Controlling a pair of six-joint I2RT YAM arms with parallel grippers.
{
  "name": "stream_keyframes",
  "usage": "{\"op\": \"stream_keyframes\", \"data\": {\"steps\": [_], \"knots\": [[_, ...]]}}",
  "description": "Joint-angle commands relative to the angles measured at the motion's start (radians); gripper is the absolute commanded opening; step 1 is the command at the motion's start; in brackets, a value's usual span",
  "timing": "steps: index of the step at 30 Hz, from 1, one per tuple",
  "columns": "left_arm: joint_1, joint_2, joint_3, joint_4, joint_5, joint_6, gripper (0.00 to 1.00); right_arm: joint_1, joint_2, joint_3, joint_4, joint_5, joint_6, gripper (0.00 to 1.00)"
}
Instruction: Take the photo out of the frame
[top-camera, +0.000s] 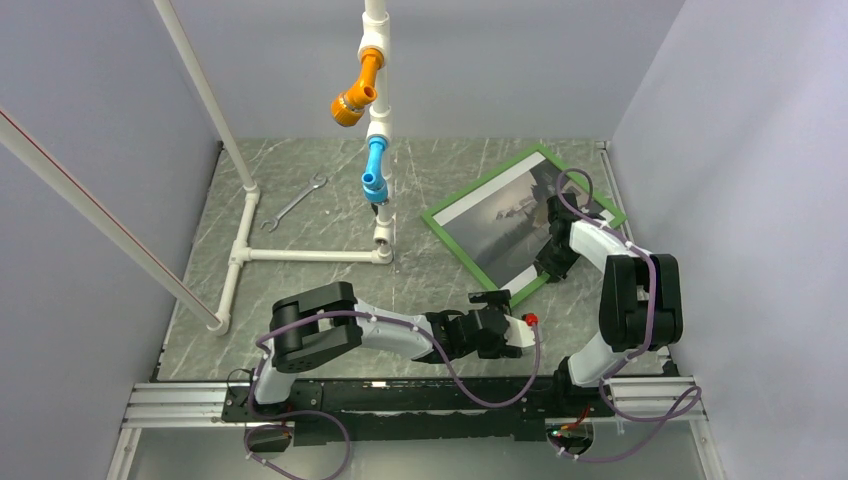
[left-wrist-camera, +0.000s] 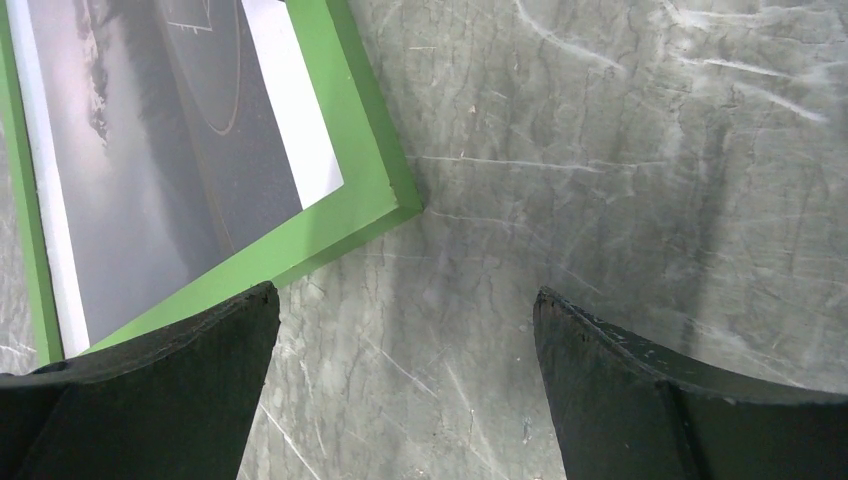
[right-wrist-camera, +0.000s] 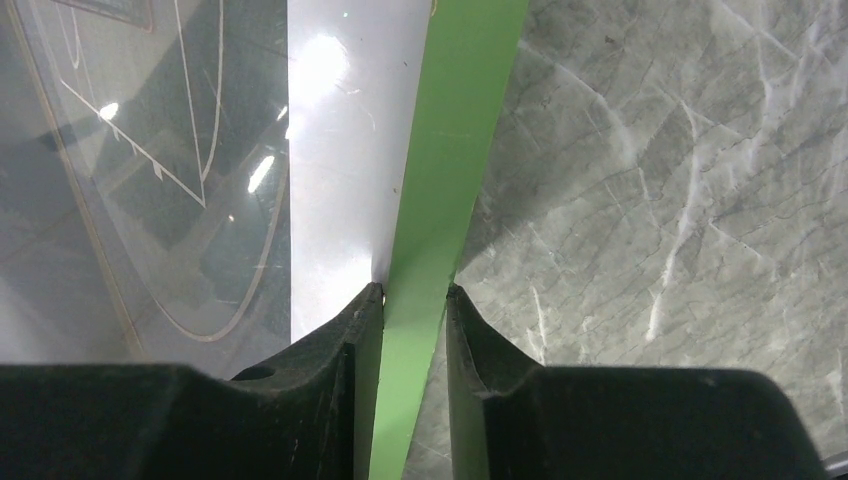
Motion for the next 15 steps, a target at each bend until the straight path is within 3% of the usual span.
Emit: {"op": "stream_keyframes", "data": {"steps": [1,8,15], "knots": [[0.002,0.003,0.029,0.05,-0.006,0.013,0.99,0.005,-0.033,-0.005,0.018,-0.031,-0.013,0.0],[0.002,-0.026,0.001,0.056,-0.005,-0.005,0.99,-0.024,-0.133,-0.086,0.107,-0.103,-0.018,0.0],[0.003,-0.012,0.007,0.066,-0.012,0.014,0.99,-0.026,-0.206,-0.053,0.039,-0.123,0.011,0.0]]}}
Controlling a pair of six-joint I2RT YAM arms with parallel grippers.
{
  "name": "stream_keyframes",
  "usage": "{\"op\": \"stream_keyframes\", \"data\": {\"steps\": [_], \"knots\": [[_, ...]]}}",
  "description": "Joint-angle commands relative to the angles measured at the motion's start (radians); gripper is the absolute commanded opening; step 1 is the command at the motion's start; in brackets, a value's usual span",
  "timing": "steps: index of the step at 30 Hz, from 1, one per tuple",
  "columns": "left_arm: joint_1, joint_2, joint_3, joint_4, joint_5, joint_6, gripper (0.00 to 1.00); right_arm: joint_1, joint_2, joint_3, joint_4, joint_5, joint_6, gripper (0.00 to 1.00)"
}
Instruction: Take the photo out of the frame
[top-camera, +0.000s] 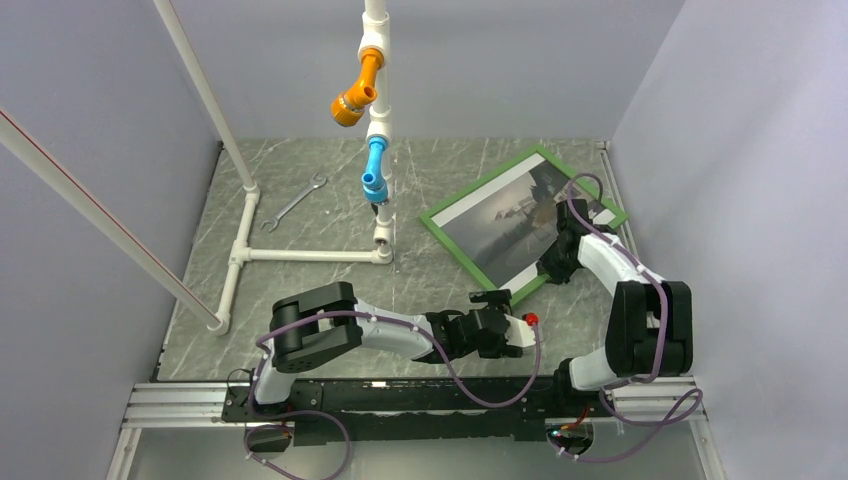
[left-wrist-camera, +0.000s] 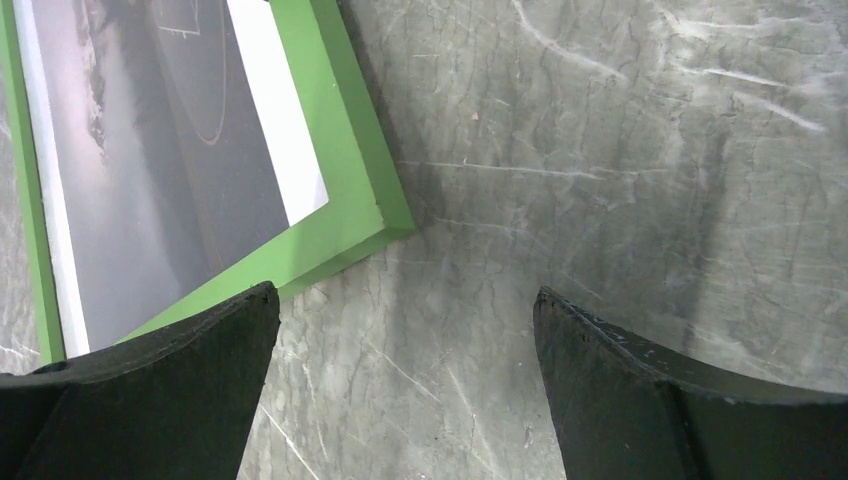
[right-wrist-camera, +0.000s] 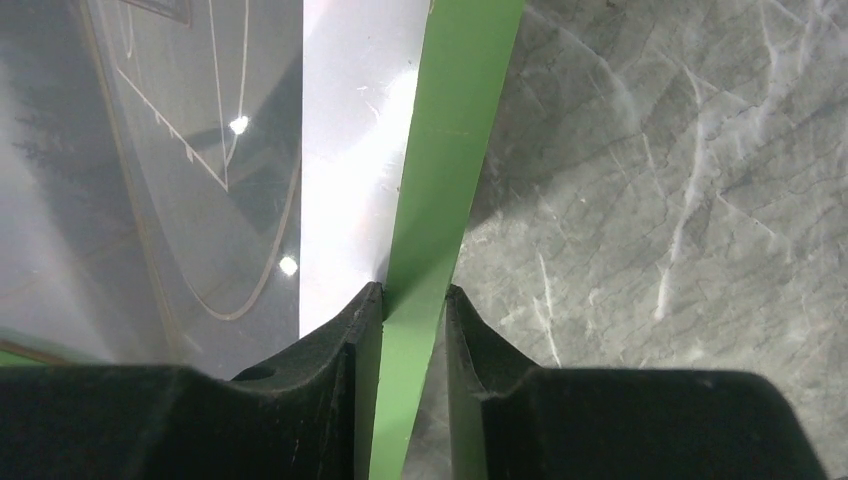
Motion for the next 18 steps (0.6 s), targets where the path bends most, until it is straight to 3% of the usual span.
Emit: {"op": "stream_keyframes", "data": {"steps": [1,12,18], "knots": [[0.004,-0.014,0.002,0.064,-0.017,0.014,0.99,-0.001,-0.078,0.038,-0.021,-0.053,0.016,0.0],[0.002,0.096,0.096,0.116,-0.183,0.174,0.99,-0.002,-0.075,0.038,-0.038,-0.089,0.03,0.0],[0.002,0.159,0.137,0.165,-0.219,0.317,0.83,-0.002,-0.084,0.042,-0.046,-0.094,0.037,0.0]]}}
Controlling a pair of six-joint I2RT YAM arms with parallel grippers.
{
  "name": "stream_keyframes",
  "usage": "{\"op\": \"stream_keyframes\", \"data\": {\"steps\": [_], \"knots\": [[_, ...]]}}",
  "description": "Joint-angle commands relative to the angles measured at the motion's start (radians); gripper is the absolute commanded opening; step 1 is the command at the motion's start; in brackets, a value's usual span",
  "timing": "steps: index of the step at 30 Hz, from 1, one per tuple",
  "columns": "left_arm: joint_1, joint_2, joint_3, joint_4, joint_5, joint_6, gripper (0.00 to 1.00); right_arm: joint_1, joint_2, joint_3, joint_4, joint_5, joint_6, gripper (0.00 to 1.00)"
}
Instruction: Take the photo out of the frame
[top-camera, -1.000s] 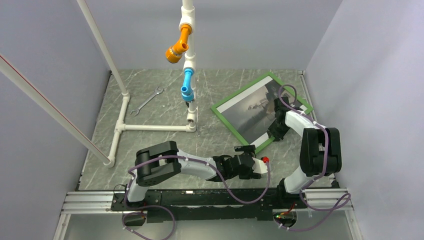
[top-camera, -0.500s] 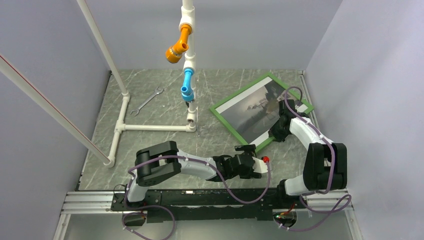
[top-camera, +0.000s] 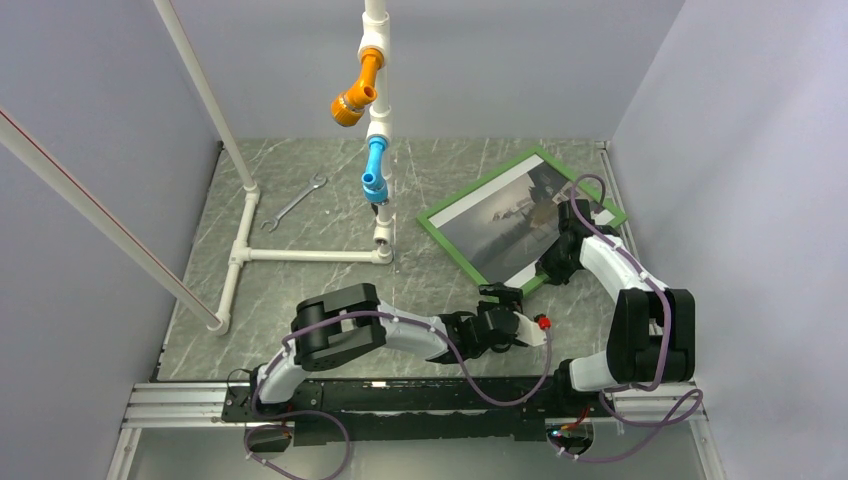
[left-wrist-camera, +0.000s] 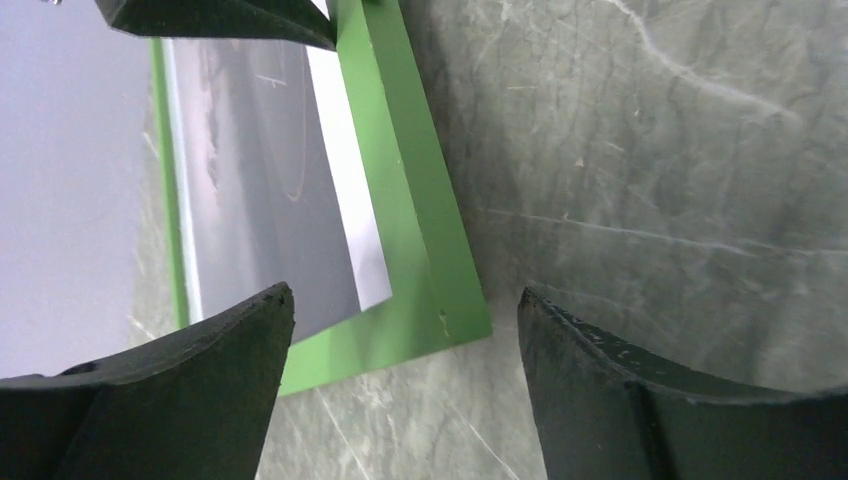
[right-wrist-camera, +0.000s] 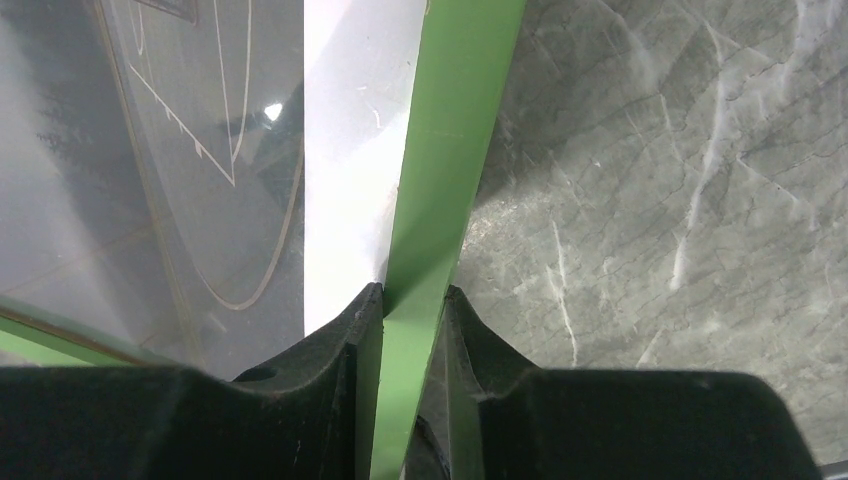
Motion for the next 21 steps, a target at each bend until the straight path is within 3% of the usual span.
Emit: {"op": "stream_keyframes", "data": {"steps": [1,13,18,21], "knots": [[0.002,0.05,0.051,0.081,-0.074,0.147,0.79,-0.001,-0.033,0.041,-0.005,-0.047,0.012,0.0],[-0.009,0.075,0.066,0.168,-0.148,0.252,0.36,-0.001,-0.072,0.037,0.001,-0.051,-0.016,0.0],[-0.018,0.046,0.052,0.203,-0.18,0.237,0.02,-0.001,-0.149,0.016,0.056,-0.074,-0.115,0.0],[-0.02,0.015,0.039,0.201,-0.187,0.207,0.0,-0.002,-0.198,0.038,0.039,-0.05,-0.167,0.0]]}}
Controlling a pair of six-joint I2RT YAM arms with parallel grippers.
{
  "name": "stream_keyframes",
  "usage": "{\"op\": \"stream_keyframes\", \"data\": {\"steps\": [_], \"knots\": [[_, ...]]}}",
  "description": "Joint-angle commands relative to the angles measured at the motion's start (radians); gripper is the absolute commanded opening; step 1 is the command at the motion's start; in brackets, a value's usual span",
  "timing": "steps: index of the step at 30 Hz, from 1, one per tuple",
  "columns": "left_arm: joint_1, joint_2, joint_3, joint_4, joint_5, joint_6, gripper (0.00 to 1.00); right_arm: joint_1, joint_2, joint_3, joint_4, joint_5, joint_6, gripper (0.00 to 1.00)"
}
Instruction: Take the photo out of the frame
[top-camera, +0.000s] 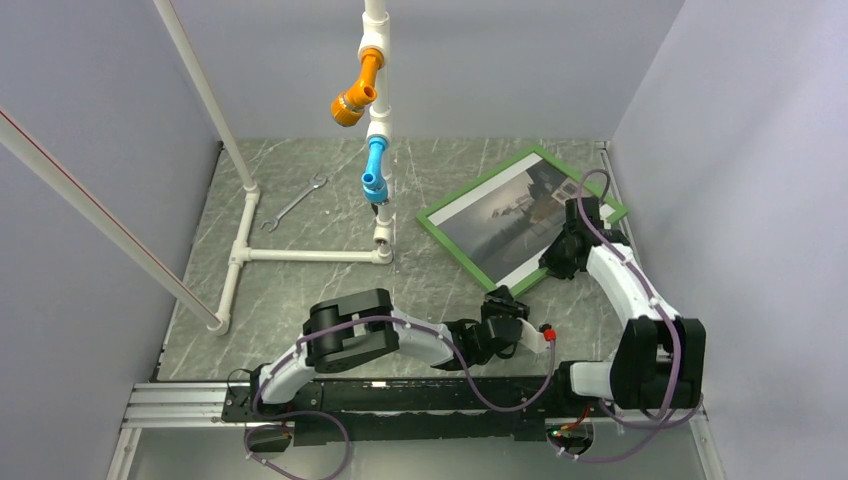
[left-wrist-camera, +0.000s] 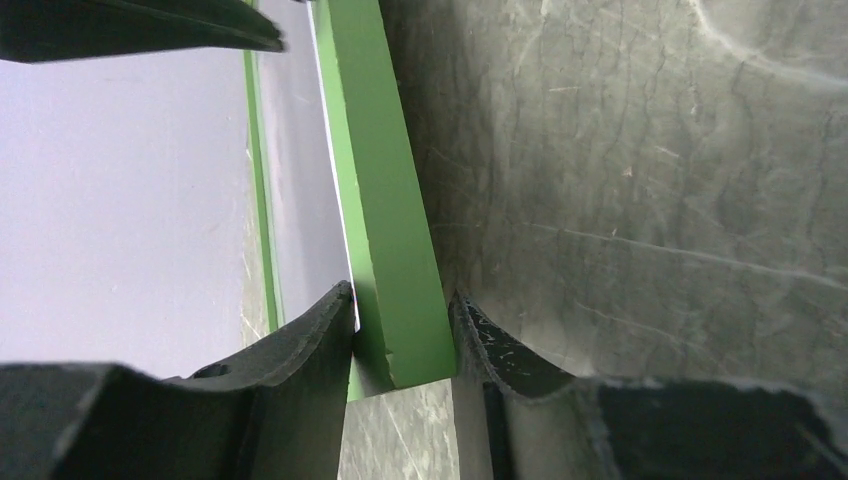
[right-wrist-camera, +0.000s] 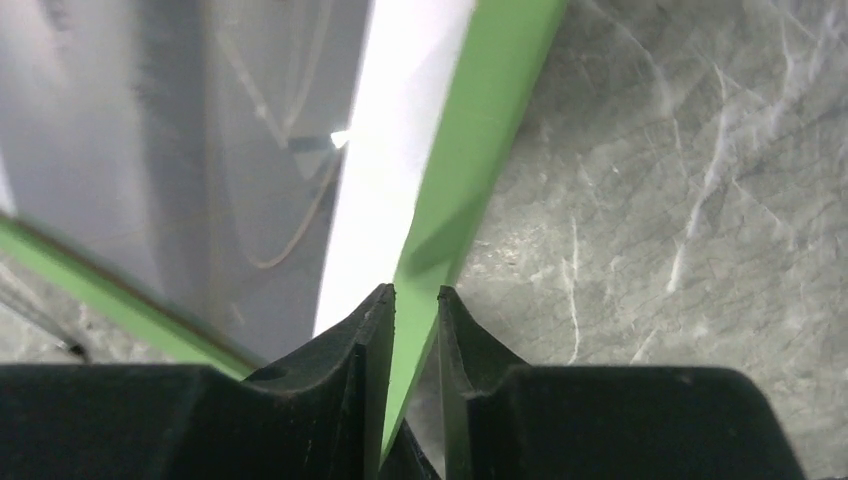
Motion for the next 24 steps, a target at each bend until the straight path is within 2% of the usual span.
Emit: {"op": "stream_keyframes", "data": {"steps": [1,3,4,6,7,12,15,18,22,24], "knots": [[0.001,-0.084,0.007,0.048,-0.051,-0.06,0.0,0.002,-0.112,0.05,0.024,-0.006,-0.107,0.1],[0.0,-0.109,-0.001,0.039,-0.056,-0.086,0.0,0.003,-0.151,0.071,0.007,0.022,-0.134,0.48],[0.0,-0.128,-0.004,0.032,-0.058,-0.107,0.0,0.003,-0.174,0.081,-0.002,0.035,-0.141,0.7],[0.001,-0.148,0.006,-0.011,-0.063,-0.139,0.0,0.001,-0.218,0.098,-0.003,0.041,-0.156,0.91],[0.001,-0.158,0.013,-0.033,-0.071,-0.161,0.0,0.002,-0.234,0.111,-0.007,0.04,-0.161,0.97],[0.001,-0.238,0.03,-0.173,-0.062,-0.275,0.0,0.002,-0.258,0.156,-0.023,-0.009,-0.146,0.99],[0.001,-0.285,0.035,-0.236,-0.046,-0.339,0.0,-0.048,-0.264,0.155,-0.012,-0.085,-0.136,0.99],[0.001,-0.308,0.057,-0.294,-0.048,-0.397,0.0,-0.078,-0.342,0.129,0.058,-0.145,-0.108,0.99],[0.002,-0.333,0.102,-0.387,-0.024,-0.483,0.0,-0.088,-0.369,0.197,-0.02,-0.069,-0.09,0.99],[0.002,-0.341,0.125,-0.428,-0.004,-0.513,0.0,-0.108,-0.36,0.21,-0.031,-0.097,-0.096,0.99]]}}
